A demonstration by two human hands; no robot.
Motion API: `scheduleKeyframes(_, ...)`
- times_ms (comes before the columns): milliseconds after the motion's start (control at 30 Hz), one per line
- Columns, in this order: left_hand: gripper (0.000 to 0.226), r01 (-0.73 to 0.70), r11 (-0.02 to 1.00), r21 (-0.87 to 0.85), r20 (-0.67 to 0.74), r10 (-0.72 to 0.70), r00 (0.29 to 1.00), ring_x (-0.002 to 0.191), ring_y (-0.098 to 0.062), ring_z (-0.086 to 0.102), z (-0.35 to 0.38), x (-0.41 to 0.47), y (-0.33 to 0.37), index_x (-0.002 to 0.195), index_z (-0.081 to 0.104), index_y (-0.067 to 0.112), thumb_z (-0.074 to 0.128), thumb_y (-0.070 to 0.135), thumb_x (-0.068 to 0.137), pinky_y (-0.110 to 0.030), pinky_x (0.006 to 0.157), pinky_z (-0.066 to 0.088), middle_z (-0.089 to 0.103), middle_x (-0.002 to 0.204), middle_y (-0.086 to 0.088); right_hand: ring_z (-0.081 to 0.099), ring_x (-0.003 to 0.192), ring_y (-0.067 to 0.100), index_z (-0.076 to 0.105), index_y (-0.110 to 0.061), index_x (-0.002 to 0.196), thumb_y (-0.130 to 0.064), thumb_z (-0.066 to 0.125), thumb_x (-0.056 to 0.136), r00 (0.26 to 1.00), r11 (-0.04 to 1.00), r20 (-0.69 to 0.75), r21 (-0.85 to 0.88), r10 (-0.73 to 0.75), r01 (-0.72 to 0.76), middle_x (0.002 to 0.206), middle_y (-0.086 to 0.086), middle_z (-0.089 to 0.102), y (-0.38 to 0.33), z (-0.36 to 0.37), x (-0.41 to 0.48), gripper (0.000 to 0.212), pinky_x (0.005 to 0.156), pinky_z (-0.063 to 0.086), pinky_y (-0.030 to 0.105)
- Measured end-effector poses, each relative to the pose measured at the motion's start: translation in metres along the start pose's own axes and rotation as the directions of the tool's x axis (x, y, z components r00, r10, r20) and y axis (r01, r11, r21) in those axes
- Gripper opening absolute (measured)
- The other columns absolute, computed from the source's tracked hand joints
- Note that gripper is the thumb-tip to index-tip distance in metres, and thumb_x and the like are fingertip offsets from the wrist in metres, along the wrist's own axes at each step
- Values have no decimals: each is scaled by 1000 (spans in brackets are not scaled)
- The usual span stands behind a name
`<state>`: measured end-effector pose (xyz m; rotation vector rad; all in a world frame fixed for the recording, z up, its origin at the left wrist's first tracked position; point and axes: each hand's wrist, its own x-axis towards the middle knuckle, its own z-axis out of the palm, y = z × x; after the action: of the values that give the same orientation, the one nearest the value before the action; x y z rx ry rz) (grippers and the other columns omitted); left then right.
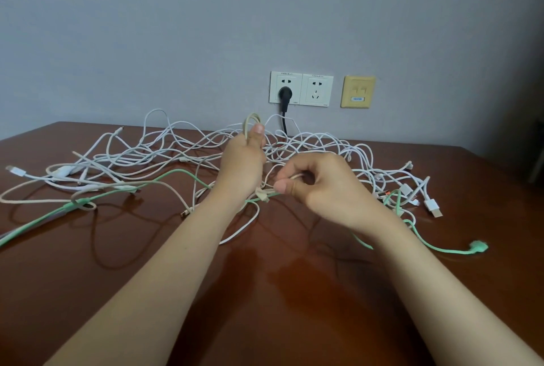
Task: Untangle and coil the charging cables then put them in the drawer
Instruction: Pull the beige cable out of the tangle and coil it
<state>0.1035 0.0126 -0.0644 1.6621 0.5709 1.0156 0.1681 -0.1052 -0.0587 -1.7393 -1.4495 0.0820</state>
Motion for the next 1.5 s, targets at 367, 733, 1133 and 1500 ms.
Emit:
scheduleKeyframes(367,62,463,840,-282,507,-279,815,23,-2,21,9,-21,13,62,37,15,14,67,87,-4,30,15,28,30,8,46,58,0,39,-21,72,-21,86,56,970,972,-225,229,94,-41,61,-12,48,3,5,4,50,57,40,16)
scheduleKeyframes(733,24,375,926,44,743,-281,607,31,1,16,-12,-26,22,70,38,21,54,39,73,-10,29,10,24,41,9,39,54,11,43,-25,76,13,51,77,995,978,-99,207,31,-10,73,-3,42,9,-5,5,39,47,33,24)
scheduleKeyframes(1133,25,349,900,-262,437,-212,874,29,-2,23,-12,-14,15,75,44,13,40,19,99,-10,29,19,29,38,9,36,29,17,52,-9,87,1,39,86,909,835,223,363,352,-412,49,9,52,18,-34,7,17,35,30,15)
scheduleKeyframes(1500,27,354,905,-237,355,-259,898,27,-3,23,-4,-12,9,77,45,13,38,23,101,-8,31,19,29,35,8,30,36,8,64,-8,93,-13,43,97,938,867,261,383,228,-318,44,-5,40,19,-29,8,22,41,25,19)
